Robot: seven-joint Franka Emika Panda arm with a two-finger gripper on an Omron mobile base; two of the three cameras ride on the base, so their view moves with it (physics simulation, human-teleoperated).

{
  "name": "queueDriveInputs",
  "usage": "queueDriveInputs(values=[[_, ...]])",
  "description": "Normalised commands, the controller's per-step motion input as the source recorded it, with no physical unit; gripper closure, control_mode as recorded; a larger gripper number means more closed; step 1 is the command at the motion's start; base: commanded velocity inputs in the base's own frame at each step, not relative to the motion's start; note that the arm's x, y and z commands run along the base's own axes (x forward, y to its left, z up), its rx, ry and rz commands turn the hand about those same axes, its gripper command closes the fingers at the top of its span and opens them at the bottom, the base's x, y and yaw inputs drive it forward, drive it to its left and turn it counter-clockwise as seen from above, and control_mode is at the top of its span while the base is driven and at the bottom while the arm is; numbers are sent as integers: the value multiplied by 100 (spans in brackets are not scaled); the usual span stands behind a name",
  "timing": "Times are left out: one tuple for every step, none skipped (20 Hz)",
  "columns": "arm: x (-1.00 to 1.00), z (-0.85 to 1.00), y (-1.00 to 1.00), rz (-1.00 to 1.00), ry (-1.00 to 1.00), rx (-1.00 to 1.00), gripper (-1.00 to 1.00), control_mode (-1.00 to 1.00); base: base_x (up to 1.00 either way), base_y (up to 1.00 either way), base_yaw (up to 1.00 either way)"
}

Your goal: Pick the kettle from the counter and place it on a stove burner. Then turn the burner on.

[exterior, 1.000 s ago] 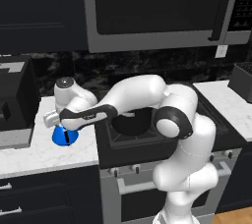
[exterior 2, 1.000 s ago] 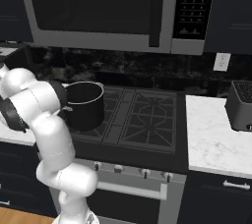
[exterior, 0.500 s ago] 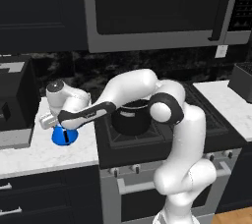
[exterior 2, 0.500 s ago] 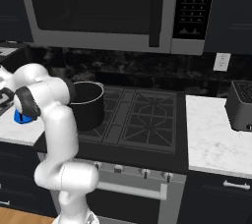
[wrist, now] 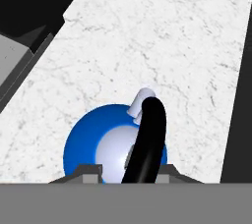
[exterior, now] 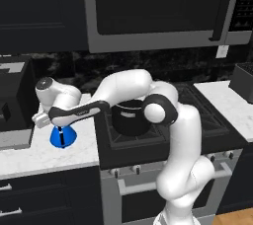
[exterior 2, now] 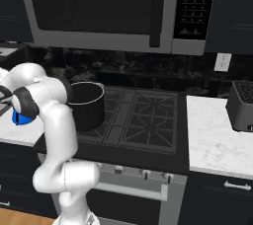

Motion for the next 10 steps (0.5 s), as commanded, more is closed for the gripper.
queueDriveInputs(values=[[-5,0,-14,0,-2,0,100,-100,0,0,0],[-6,0,-19,0,-1,0,100,-100,0,0,0],[-11,0,-22,0,-1,0,100,-100,0,0,0],[-14,0,-22,0,-1,0,100,-100,0,0,0],[-26,0,-32,-2,-4,0,100,-100,0,0,0],[-41,0,-44,-1,-12,0,100,-100,0,0,0],[-55,9,-54,0,-17,0,100,-100,0,0,0],[-72,29,-66,0,-23,3,100,-100,0,0,0],[-82,38,-70,-1,-28,4,100,-100,0,0,0],[-90,42,-75,-1,-32,5,100,-100,0,0,0]])
